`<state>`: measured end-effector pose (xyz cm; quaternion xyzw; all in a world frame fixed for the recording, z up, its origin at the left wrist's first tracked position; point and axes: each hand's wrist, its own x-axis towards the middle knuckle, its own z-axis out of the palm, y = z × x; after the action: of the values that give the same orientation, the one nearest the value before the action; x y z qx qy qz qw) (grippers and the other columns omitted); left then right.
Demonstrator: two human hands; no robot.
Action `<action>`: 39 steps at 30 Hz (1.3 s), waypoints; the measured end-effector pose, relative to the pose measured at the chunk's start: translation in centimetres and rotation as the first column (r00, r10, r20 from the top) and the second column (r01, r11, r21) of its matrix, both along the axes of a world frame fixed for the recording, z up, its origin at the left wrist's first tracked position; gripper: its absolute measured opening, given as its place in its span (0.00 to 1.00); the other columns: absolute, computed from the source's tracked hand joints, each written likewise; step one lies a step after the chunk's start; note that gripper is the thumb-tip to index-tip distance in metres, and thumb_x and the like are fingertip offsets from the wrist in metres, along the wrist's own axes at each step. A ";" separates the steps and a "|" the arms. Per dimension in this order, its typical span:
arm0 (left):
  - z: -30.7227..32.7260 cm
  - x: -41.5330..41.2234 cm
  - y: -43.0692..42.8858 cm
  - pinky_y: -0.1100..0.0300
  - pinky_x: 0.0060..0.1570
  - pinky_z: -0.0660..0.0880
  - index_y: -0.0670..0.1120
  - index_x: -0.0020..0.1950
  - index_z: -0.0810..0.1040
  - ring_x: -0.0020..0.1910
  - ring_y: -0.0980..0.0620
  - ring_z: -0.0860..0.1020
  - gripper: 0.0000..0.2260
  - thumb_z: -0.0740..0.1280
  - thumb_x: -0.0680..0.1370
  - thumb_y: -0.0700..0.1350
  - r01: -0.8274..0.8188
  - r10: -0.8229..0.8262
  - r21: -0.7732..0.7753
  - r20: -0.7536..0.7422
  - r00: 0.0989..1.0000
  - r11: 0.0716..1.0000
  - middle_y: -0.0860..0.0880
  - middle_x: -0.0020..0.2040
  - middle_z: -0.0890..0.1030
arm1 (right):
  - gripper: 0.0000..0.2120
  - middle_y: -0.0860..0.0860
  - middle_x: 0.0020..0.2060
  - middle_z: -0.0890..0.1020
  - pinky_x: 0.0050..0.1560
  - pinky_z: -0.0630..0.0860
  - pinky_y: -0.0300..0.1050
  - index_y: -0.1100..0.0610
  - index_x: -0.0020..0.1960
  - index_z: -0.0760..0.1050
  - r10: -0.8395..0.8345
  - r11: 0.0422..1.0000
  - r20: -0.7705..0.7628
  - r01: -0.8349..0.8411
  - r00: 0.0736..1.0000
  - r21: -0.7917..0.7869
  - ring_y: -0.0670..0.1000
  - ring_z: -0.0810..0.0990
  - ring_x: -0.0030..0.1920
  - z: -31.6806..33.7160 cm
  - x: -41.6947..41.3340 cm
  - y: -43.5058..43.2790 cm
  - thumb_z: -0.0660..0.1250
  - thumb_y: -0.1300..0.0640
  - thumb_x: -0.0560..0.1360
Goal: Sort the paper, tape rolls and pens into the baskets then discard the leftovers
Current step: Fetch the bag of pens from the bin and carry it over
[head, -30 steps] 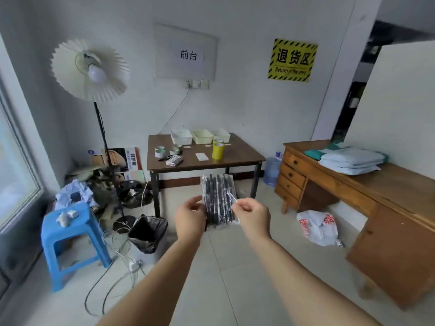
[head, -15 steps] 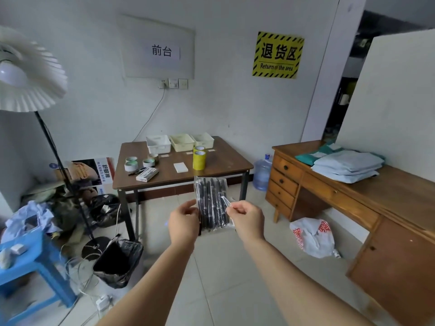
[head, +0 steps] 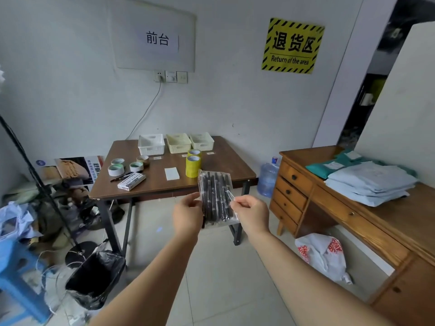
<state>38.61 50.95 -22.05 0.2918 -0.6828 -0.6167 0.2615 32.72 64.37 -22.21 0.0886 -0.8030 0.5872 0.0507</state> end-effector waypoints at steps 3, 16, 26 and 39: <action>-0.4 -3.7 -0.6 0.63 0.35 0.74 0.46 0.58 0.81 0.42 0.50 0.81 0.14 0.62 0.77 0.37 0.007 -0.006 0.015 -0.007 1.000 1.000 0.46 0.47 0.85 | 0.05 0.50 0.40 0.85 0.51 0.80 0.49 0.57 0.46 0.84 0.001 1.000 0.010 -0.001 1.000 -0.006 0.49 0.82 0.44 -0.4 -3.9 -0.8 0.73 0.59 0.70; 0.0 -21.1 -7.3 0.76 0.25 0.68 0.51 0.51 0.82 0.36 0.60 0.77 0.15 0.61 0.75 0.34 0.015 -0.014 0.039 -0.026 1.000 0.999 0.53 0.40 0.82 | 0.04 0.47 0.39 0.85 0.48 0.79 0.43 0.55 0.45 0.84 -0.029 1.000 0.001 0.029 1.000 -0.009 0.47 0.82 0.43 -1.0 -21.9 -7.7 0.74 0.60 0.70; 0.0 -32.3 -12.6 0.63 0.31 0.71 0.54 0.48 0.80 0.35 0.53 0.77 0.14 0.62 0.75 0.36 0.075 -0.077 0.054 0.025 0.997 0.996 0.55 0.37 0.81 | 0.05 0.49 0.40 0.85 0.48 0.80 0.44 0.57 0.46 0.84 -0.044 0.999 0.011 0.044 0.999 -0.002 0.48 0.82 0.43 -0.8 -32.7 -12.8 0.73 0.61 0.71; -4.7 -47.0 -17.6 0.55 0.43 0.80 0.48 0.59 0.80 0.44 0.50 0.81 0.16 0.60 0.77 0.36 0.089 -0.096 0.043 0.196 0.976 0.995 0.55 0.40 0.80 | 0.03 0.47 0.41 0.84 0.37 0.72 0.32 0.53 0.46 0.83 0.015 0.997 0.097 -0.022 0.995 0.070 0.45 0.80 0.44 -6.0 -47.9 -17.8 0.72 0.57 0.73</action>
<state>-8.34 33.38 -26.77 0.3240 -0.7077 -0.6075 0.1584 -15.15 46.55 -28.16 0.0695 -0.8239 0.5624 0.0032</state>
